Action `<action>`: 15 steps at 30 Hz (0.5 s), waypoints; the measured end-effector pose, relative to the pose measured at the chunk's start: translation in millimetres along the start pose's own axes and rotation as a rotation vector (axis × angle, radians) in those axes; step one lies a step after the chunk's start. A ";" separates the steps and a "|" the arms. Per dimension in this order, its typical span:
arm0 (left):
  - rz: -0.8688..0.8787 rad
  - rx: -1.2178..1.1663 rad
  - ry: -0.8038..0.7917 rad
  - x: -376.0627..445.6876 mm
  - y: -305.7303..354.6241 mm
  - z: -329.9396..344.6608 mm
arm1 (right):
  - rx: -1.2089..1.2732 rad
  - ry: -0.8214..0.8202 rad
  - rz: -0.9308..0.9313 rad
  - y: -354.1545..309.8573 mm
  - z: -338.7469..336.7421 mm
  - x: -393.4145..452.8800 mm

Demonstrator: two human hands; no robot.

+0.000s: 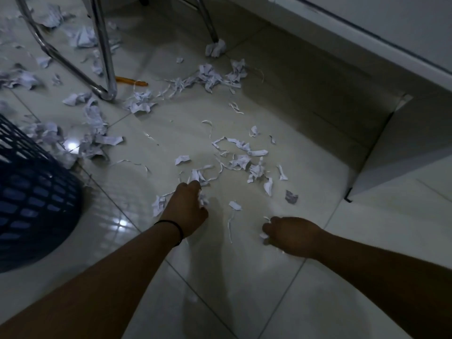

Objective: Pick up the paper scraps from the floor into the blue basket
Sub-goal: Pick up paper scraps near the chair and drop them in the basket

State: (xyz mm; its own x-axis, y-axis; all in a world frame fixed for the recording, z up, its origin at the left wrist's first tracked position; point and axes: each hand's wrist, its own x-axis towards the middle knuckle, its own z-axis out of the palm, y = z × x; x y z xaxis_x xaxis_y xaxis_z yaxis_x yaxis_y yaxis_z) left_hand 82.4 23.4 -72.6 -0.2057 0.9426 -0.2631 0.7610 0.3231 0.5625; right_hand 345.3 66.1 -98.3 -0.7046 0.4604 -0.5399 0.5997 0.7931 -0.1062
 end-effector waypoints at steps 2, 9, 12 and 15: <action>0.035 0.032 0.046 -2.6 3.6 4.0 | 0.021 0.016 -0.009 -1.2 0.2 1.6; 0.059 -0.021 0.040 -3.9 11.1 4.0 | 0.239 0.275 0.389 31.2 -29.3 -0.3; 0.053 -0.036 0.027 -5.3 14.1 3.8 | 0.253 0.239 0.497 40.2 -32.0 2.2; 0.042 -0.025 0.021 -6.4 16.6 3.8 | 0.283 0.133 0.530 39.7 -29.1 6.4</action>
State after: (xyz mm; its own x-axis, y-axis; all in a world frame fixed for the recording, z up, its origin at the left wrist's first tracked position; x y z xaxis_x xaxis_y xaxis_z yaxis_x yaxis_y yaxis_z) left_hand 98.7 22.4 -64.5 -0.1865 0.9569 -0.2227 0.7539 0.2847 0.5921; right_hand 353.5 112.2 -81.6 -0.3134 0.8235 -0.4729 0.9460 0.3143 -0.0796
